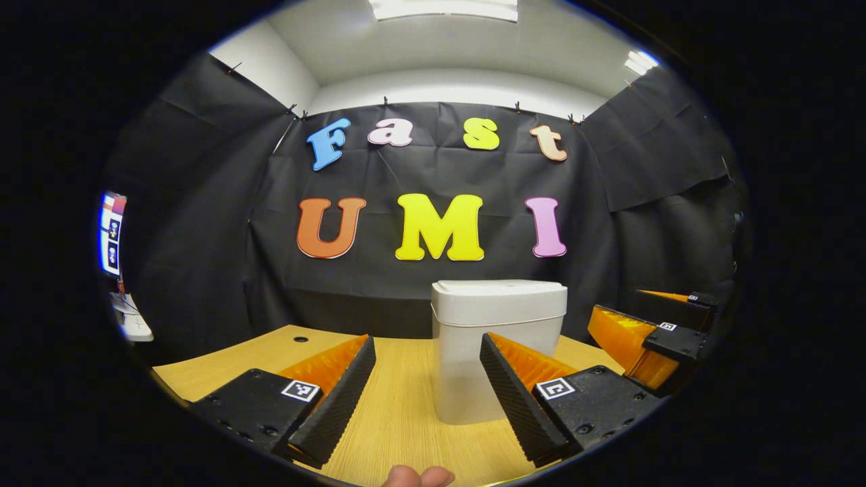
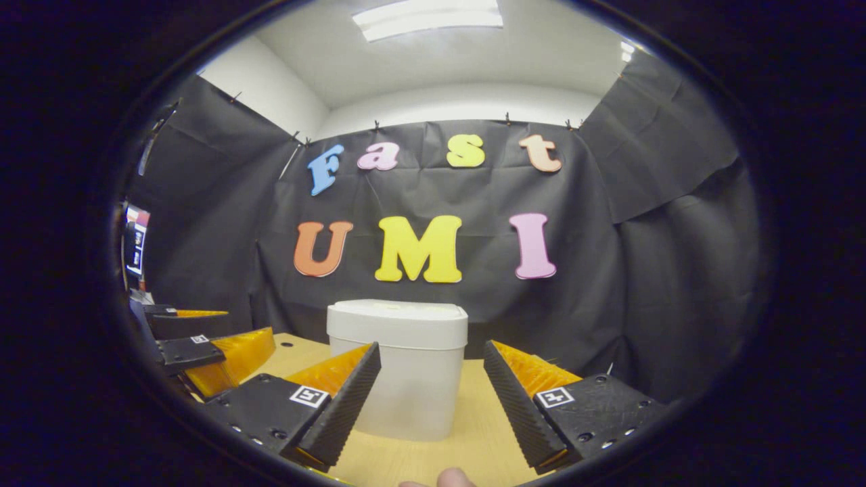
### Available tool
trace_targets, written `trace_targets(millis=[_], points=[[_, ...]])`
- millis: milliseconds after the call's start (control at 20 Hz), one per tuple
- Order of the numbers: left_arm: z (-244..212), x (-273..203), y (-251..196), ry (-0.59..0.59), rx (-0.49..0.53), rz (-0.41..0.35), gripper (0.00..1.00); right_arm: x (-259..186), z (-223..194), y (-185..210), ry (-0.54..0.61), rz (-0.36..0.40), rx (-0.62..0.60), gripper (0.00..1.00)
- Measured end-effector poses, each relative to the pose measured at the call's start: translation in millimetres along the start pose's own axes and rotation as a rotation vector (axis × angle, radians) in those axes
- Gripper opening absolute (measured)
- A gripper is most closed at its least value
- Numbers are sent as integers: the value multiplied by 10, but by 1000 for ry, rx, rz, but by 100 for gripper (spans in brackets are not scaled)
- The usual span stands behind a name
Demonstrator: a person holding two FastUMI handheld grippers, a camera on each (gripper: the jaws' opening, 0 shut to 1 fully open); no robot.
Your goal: Press the lid of the desktop garbage bin to open it, pick up the crumpled paper on the desktop and throw it into the bin, then pick up the pop can on the desktop and drop it into the bin, and finally close the garbage bin lid.
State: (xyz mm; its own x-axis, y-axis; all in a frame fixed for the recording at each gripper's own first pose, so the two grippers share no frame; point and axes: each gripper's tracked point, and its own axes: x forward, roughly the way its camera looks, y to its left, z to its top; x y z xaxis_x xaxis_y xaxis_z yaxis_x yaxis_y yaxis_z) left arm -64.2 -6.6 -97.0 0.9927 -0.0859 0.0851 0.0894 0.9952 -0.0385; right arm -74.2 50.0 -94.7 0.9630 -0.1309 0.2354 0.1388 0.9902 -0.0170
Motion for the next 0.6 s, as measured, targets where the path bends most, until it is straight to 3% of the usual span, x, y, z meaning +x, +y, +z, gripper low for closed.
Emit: trace_targets(millis=[600], points=[[69, -36, 5, -19, 16, 11, 100, -78, -34, 5, -3, 2, 10, 95]])
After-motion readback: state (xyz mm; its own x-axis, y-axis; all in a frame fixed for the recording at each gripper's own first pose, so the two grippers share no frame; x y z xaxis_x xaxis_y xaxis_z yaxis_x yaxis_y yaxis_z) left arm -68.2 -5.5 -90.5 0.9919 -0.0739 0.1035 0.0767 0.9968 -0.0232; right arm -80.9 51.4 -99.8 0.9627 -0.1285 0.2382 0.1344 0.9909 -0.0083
